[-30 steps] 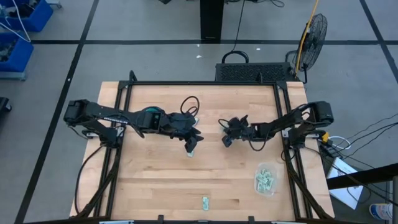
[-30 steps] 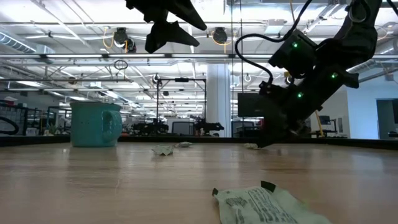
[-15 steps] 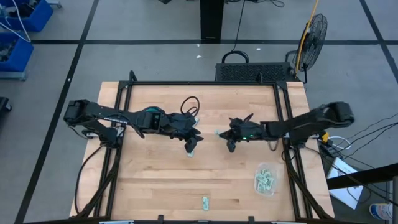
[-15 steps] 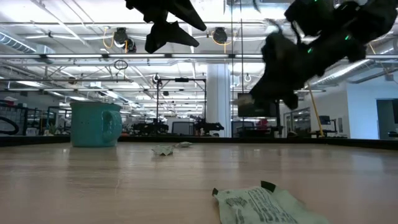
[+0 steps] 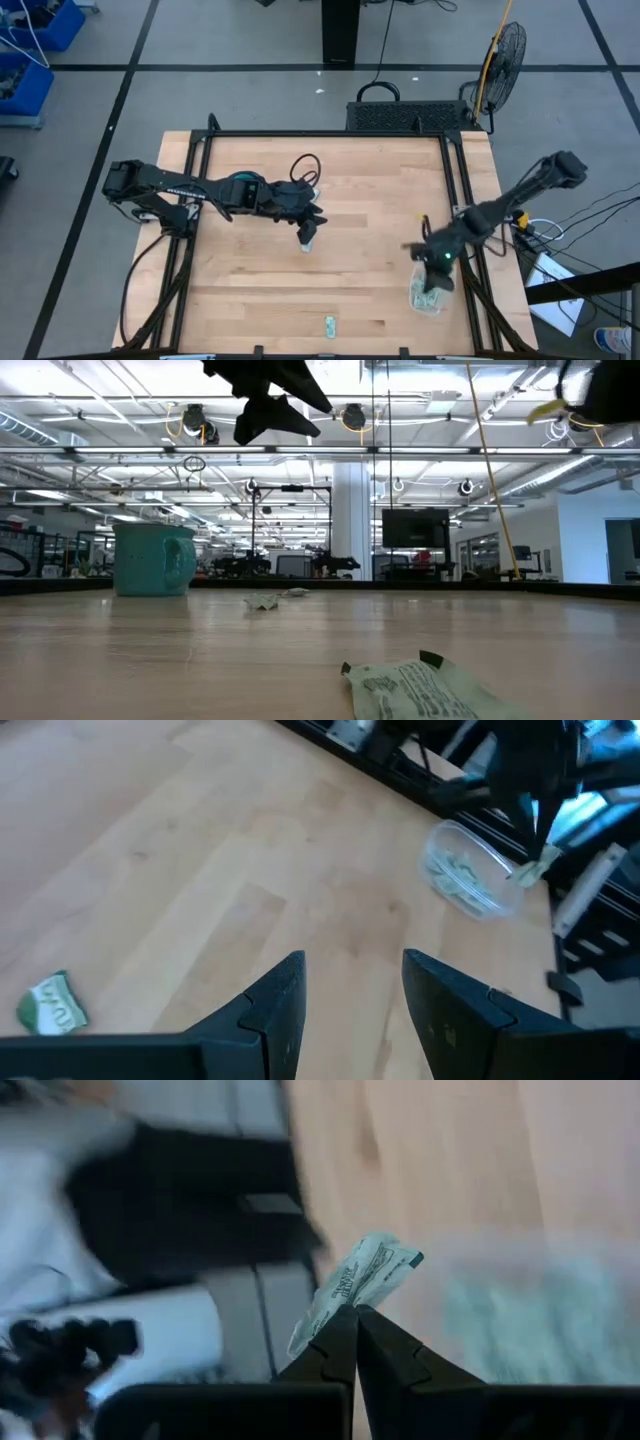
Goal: Pick and place Stevia / Truvia into bins
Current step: Put the stevia packet into the transparent container
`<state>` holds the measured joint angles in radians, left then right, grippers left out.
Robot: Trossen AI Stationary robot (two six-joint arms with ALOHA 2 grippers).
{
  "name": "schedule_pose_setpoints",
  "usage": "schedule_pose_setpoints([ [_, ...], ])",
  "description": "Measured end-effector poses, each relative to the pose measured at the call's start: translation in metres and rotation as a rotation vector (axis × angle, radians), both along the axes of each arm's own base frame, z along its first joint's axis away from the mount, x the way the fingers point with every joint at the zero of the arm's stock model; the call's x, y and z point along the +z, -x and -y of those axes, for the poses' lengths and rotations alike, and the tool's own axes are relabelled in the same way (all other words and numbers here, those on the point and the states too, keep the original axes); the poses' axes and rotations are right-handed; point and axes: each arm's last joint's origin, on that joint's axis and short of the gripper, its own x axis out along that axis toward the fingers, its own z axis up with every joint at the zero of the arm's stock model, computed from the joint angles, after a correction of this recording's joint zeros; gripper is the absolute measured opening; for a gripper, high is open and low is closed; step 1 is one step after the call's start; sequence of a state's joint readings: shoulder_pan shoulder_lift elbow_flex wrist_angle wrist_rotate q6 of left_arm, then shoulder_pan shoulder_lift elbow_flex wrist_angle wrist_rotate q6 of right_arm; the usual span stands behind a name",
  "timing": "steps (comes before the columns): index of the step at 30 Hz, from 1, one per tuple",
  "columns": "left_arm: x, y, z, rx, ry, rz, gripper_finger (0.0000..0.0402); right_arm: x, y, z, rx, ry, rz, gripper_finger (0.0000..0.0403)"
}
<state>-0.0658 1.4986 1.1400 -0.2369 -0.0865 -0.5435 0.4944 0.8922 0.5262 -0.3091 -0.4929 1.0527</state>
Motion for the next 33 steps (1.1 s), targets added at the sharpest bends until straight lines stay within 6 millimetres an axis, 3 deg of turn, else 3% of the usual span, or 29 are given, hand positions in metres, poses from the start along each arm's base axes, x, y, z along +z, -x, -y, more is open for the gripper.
schedule_pose_setpoints([
  [4,0.000,0.000,-0.001,0.024,-0.007,0.002,0.0172,-0.015,0.018,-0.014,0.048,0.109,-0.190,0.0000],
  [11,0.000,0.000,-0.001,0.023,-0.016,0.002,0.0172,-0.029,0.022,-0.014,-0.088,0.337,-0.202,0.0004],
  [25,0.000,0.000,-0.001,0.032,-0.004,0.003,0.0172,-0.025,0.014,-0.014,-0.113,0.303,-0.136,0.0093],
  [29,0.000,0.000,-0.001,0.032,-0.003,0.004,0.0172,-0.012,-0.005,-0.014,-0.198,0.159,0.013,0.0095],
  [33,0.000,0.000,0.000,0.024,0.002,0.004,0.0172,0.017,-0.033,-0.007,-0.362,0.074,0.411,0.0094],
])
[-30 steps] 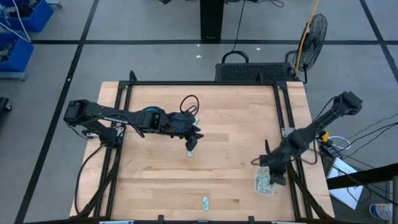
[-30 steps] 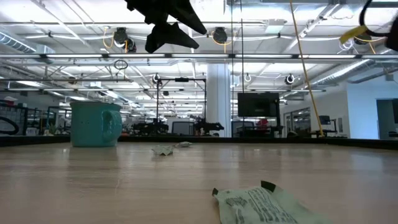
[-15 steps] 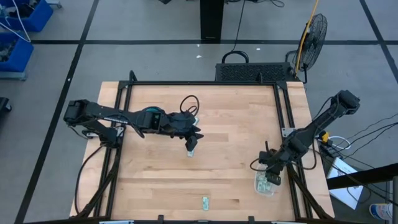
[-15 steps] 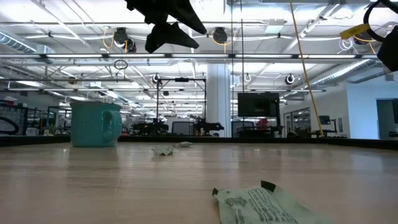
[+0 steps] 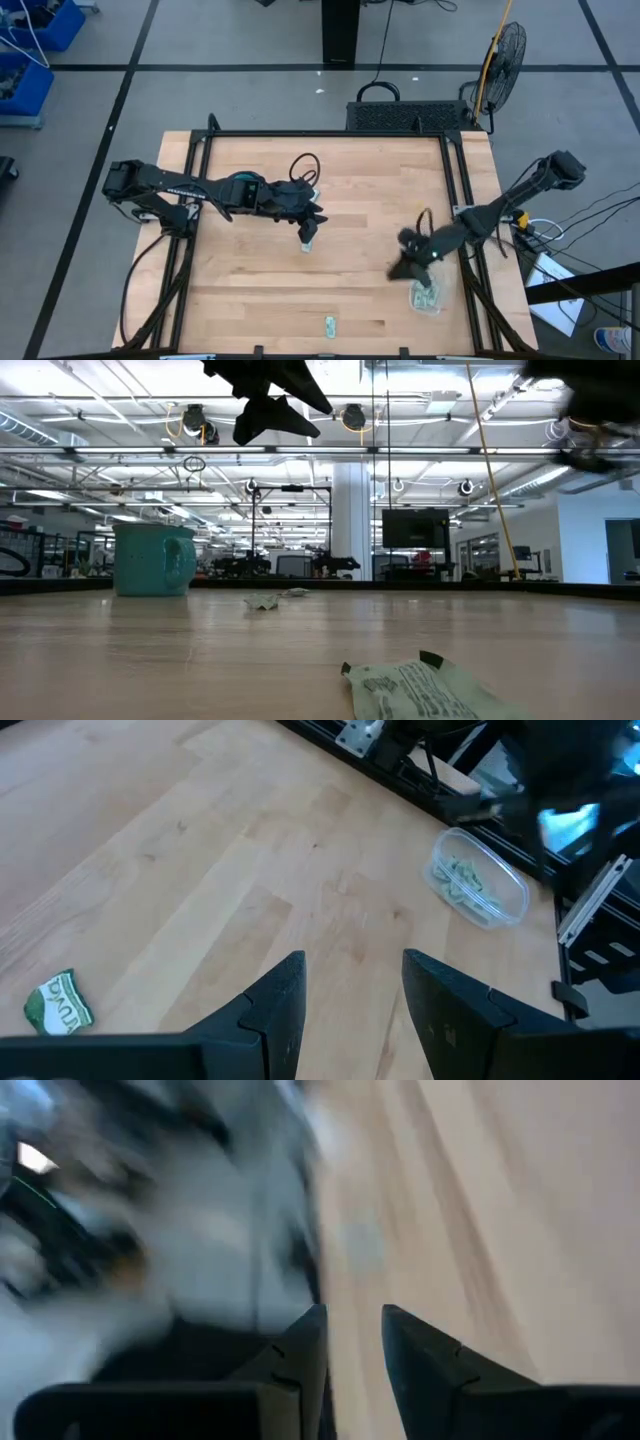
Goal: Pick and place Stevia / Truvia into bins
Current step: Put the stevia packet into the transparent container
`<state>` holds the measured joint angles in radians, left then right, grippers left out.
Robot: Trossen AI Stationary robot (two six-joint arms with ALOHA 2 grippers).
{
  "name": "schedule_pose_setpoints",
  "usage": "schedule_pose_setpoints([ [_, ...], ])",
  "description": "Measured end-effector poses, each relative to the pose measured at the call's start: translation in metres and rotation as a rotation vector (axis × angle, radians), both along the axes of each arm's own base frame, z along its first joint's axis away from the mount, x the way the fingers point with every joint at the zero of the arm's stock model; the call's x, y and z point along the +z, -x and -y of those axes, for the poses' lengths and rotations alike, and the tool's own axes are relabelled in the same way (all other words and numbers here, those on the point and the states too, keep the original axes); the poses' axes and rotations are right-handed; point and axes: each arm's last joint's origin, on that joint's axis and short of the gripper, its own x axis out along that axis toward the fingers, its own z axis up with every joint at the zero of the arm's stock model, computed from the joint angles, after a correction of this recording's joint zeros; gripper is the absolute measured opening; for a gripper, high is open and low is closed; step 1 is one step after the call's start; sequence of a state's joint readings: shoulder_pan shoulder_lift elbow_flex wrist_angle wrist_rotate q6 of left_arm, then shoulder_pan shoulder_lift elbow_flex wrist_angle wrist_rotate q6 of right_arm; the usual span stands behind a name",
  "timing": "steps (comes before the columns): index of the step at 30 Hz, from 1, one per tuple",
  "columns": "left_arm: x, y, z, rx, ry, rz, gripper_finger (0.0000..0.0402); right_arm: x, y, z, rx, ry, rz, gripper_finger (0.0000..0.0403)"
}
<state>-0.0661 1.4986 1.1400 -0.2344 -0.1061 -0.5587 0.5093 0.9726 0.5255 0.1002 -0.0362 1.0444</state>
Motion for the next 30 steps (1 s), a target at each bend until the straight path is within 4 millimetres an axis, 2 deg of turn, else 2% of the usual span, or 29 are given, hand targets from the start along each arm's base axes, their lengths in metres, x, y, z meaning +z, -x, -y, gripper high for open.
schedule_pose_setpoints([
  [3,0.000,0.000,0.000,0.001,0.004,0.000,0.0172,0.029,-0.016,0.014,-0.169,0.174,0.412,0.0088],
  [6,0.000,0.000,0.001,0.000,0.005,0.000,0.0172,0.053,-0.022,0.035,-0.416,0.465,0.687,0.0085],
  [8,0.000,0.000,0.001,0.009,0.022,0.001,0.0172,0.067,-0.022,0.049,-0.604,0.634,0.781,0.0086],
  [10,0.000,0.000,0.002,0.026,0.049,0.002,0.0172,0.083,-0.024,0.059,-0.700,0.773,0.831,0.0090],
  [13,0.000,0.001,0.004,0.031,0.062,-0.002,0.0172,0.109,-0.035,0.064,-0.624,0.878,0.882,0.0102],
  [17,-0.003,0.003,0.005,0.025,0.055,-0.039,0.0172,0.138,-0.069,0.066,-0.464,0.929,0.737,0.0117],
  [23,-0.009,0.007,0.004,0.051,0.086,-0.115,0.0172,0.159,-0.119,0.080,-0.405,0.946,0.426,0.0125],
  [25,-0.014,0.012,0.004,0.073,0.134,-0.187,0.0172,0.156,-0.129,0.086,-0.381,0.972,0.330,0.0125],
  [30,-0.028,0.040,0.003,0.148,0.162,-0.485,0.0172,0.130,-0.144,0.101,-0.403,0.924,0.165,0.0125],
])
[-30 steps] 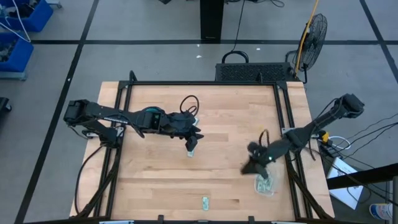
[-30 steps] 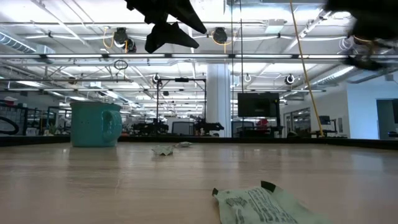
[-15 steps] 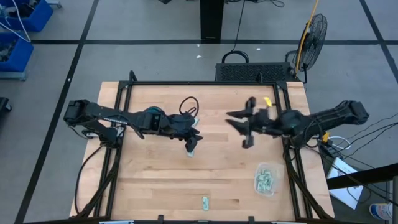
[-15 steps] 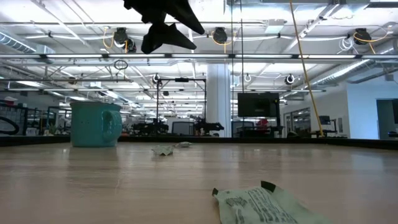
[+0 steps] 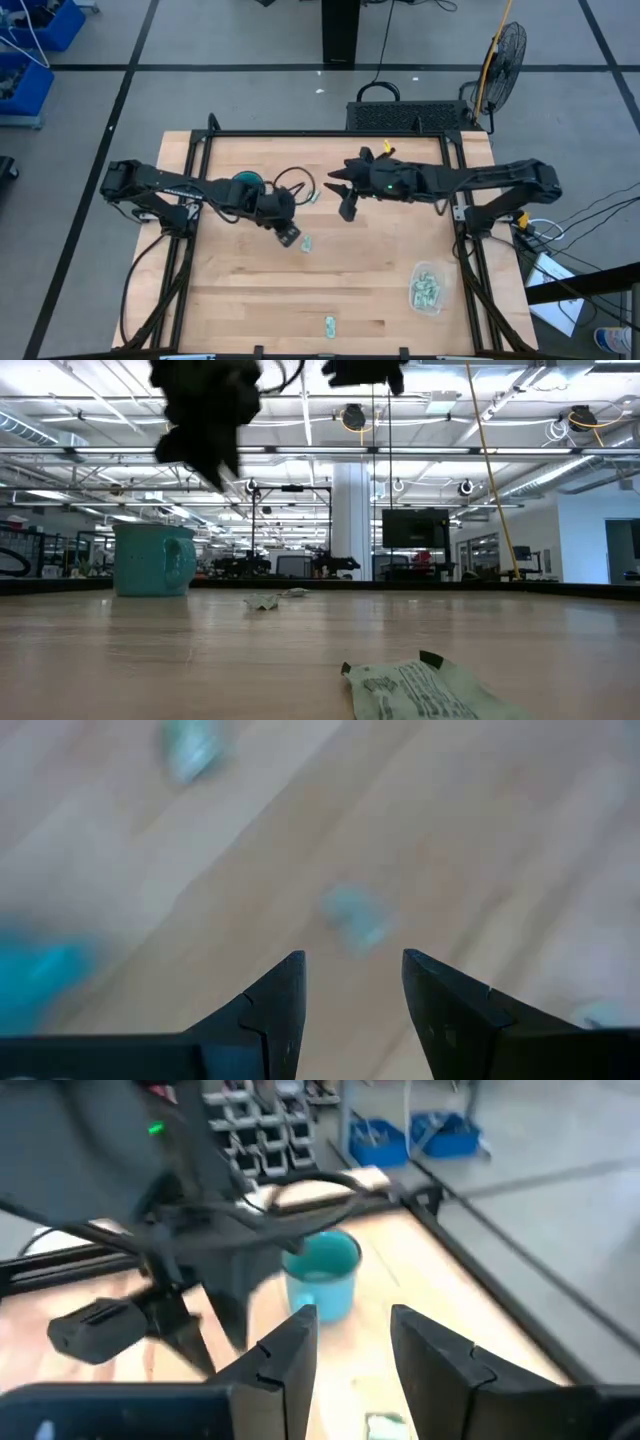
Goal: Pick and place Stevia / Truvia into bins
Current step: Put the stevia packet into the transparent container
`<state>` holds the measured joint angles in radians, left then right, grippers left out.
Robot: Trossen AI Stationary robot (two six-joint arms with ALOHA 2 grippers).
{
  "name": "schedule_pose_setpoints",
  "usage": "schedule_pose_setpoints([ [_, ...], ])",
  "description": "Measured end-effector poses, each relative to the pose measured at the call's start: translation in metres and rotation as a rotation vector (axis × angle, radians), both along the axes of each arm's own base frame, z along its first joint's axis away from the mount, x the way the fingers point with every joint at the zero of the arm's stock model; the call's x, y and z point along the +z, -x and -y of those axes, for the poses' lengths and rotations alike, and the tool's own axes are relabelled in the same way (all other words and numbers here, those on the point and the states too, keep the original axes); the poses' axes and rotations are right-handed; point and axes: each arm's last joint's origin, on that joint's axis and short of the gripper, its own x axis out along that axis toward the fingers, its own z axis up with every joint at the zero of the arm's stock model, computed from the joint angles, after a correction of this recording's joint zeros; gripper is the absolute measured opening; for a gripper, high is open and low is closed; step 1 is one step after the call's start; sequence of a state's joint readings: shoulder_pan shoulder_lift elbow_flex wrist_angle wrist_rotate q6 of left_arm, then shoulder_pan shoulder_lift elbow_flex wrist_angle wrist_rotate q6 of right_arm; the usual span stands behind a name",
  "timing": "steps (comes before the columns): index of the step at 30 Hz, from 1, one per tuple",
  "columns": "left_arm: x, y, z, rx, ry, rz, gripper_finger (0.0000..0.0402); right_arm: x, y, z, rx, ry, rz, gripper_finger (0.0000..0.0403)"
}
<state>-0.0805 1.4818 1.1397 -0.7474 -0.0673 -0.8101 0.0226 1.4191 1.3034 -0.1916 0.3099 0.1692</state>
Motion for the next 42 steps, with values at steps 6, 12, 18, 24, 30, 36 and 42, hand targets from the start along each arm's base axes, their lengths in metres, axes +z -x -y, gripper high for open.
schedule_pose_setpoints([
  [6,-0.010,0.025,-0.002,0.066,-0.009,-0.271,0.0172,-0.056,-0.006,0.016,-0.074,-0.110,-0.149,0.0125],
  [12,-0.006,0.014,0.015,0.015,0.004,-0.139,0.0172,-0.101,0.001,0.023,-0.104,-0.322,-0.235,0.0125],
  [18,-0.028,-0.004,0.037,0.003,0.079,0.078,0.0172,-0.118,0.010,0.023,-0.161,-0.411,-0.260,0.0125],
  [24,-0.072,-0.006,0.041,0.167,0.204,0.159,0.0172,-0.120,0.011,0.023,-0.159,-0.408,-0.262,0.0125],
  [30,-0.104,-0.002,0.038,0.248,0.214,0.132,0.0172,-0.116,0.007,0.024,-0.136,-0.389,-0.215,0.0125],
  [36,-0.121,-0.010,0.042,0.232,0.251,0.148,0.0172,-0.114,0.006,0.024,-0.121,-0.372,-0.197,0.0125],
  [42,-0.138,-0.017,0.042,0.265,0.259,0.133,0.0172,-0.111,0.003,0.023,-0.113,-0.372,-0.161,0.0125],
])
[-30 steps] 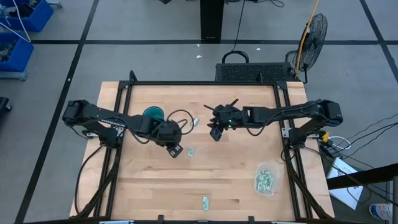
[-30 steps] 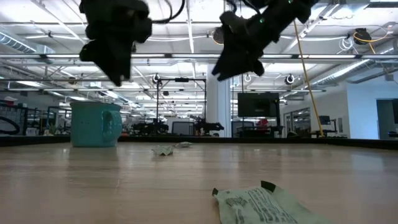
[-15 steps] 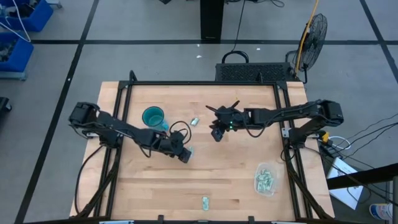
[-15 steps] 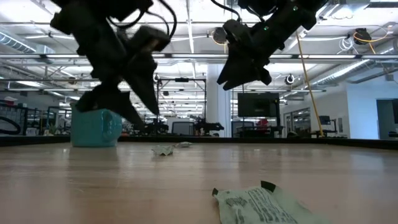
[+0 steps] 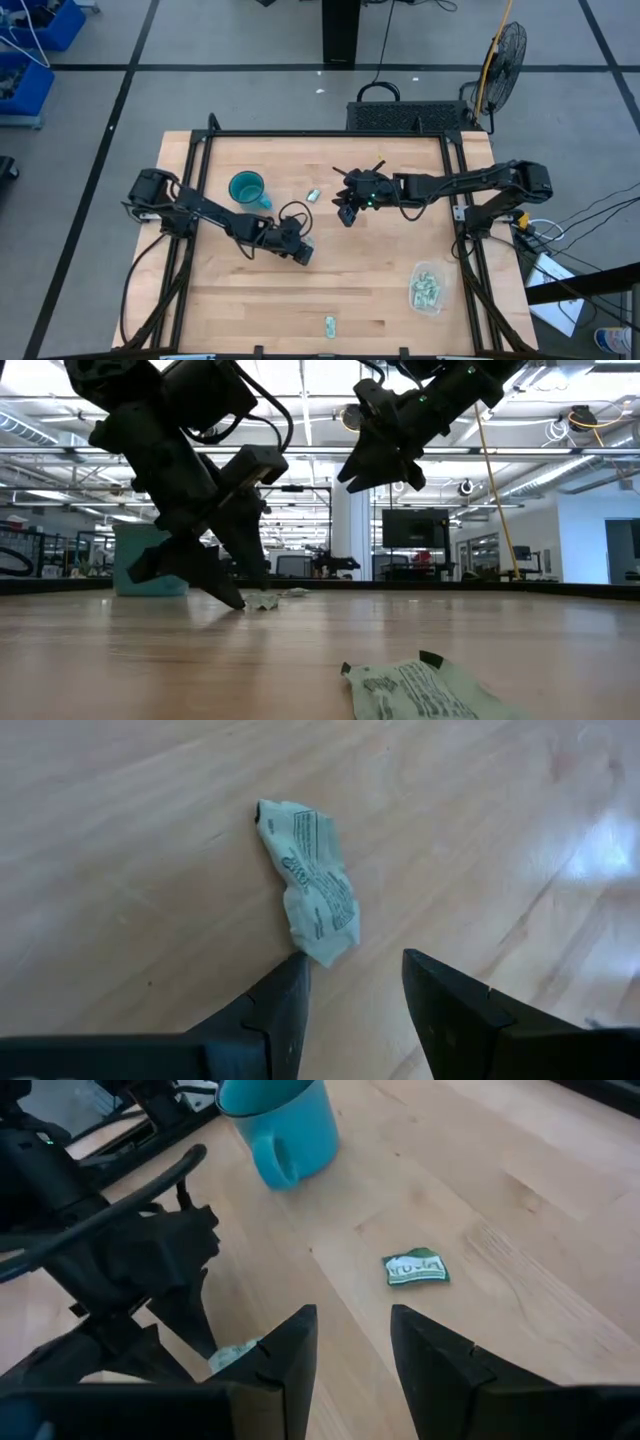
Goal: Pick and place Stevia / Truvia into bins
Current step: Put the stevia packet into the transparent container
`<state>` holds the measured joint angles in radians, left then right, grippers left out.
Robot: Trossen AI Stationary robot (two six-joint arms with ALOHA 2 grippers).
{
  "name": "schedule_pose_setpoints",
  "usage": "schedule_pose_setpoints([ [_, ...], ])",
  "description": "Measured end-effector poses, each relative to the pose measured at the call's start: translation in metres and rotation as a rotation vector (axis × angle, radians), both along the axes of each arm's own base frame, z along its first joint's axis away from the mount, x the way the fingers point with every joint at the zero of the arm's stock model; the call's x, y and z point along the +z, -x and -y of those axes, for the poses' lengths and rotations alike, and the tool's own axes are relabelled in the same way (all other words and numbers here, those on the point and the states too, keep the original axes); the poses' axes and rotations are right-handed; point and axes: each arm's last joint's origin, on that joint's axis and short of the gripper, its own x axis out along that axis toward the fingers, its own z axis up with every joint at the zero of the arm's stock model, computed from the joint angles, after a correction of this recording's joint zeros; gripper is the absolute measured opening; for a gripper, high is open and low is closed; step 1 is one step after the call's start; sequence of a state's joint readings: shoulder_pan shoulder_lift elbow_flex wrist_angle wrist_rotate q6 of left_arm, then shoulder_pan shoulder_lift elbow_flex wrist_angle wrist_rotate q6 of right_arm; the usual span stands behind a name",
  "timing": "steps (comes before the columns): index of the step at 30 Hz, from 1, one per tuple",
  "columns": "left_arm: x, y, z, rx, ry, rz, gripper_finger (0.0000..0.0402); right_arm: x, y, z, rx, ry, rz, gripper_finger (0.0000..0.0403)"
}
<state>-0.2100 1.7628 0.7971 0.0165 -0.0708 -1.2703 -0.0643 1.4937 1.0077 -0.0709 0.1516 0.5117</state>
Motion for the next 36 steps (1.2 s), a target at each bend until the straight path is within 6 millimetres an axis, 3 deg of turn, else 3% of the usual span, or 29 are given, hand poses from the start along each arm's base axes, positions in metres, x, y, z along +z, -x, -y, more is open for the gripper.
schedule_pose_setpoints([
  [5,-0.004,0.001,-0.001,0.003,-0.021,-0.018,0.0151,0.000,0.000,0.000,0.000,-0.003,0.003,0.0125],
  [13,-0.006,0.000,-0.009,-0.003,-0.063,-0.026,0.0014,0.004,-0.003,-0.001,0.007,-0.034,0.051,0.0125],
  [20,-0.003,-0.003,-0.015,-0.049,-0.052,0.004,0.0004,0.004,-0.004,-0.002,0.049,-0.069,0.066,0.0125],
  [24,0.009,-0.001,-0.012,-0.128,-0.081,0.044,0.0003,0.002,-0.002,-0.008,0.243,-0.124,0.039,0.0125],
  [27,0.031,0.003,-0.011,-0.170,-0.144,0.118,0.0002,0.002,-0.002,-0.012,0.340,-0.242,0.044,0.0125],
  [33,0.069,0.011,-0.013,-0.304,-0.320,0.249,0.0001,-0.020,0.003,-0.017,0.366,-0.351,0.049,0.0125],
  [36,0.083,0.015,-0.014,-0.334,-0.354,0.301,0.0001,-0.028,0.003,-0.017,0.330,-0.409,0.148,0.0125],
])
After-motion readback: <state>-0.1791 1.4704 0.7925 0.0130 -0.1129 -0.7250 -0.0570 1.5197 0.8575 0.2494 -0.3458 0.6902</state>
